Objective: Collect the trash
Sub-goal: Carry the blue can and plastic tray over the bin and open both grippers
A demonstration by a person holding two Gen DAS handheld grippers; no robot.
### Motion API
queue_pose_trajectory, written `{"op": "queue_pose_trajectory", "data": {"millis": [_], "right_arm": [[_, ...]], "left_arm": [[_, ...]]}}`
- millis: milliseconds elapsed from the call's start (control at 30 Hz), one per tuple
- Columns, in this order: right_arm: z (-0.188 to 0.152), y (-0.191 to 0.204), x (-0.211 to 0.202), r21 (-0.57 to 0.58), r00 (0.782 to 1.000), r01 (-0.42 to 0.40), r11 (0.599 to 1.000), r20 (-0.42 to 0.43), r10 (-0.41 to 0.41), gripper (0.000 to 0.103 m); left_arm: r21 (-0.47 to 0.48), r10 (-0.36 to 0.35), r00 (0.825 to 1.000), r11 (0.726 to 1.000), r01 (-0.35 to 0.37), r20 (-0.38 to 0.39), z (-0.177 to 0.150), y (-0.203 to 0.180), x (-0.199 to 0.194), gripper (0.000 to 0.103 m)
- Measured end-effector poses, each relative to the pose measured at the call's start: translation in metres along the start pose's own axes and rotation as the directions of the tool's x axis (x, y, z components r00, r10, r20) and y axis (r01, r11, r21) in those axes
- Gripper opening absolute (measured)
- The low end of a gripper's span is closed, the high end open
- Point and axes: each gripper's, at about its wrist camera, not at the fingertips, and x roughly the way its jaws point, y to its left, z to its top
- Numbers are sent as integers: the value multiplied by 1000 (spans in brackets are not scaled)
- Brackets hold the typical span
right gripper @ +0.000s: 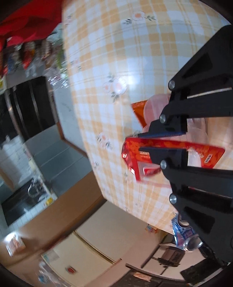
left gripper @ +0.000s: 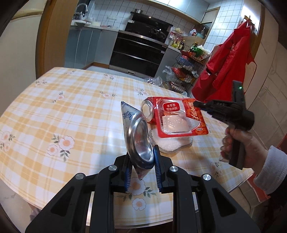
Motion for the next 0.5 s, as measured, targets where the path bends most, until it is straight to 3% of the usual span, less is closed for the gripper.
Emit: {"op": "queue_pose_trajectory", "data": {"millis": [300, 500], "right_arm": [[4, 67, -58, -201, 994, 27, 979, 107, -6, 5], [-1, 89, -90, -252, 989, 43, 967, 148, -5, 5]], "left_arm": [[30, 3, 1000, 1000, -4, 27, 1, -1, -29, 22], [26, -6, 999, 1000, 5, 48, 1, 0, -50, 22]]}}
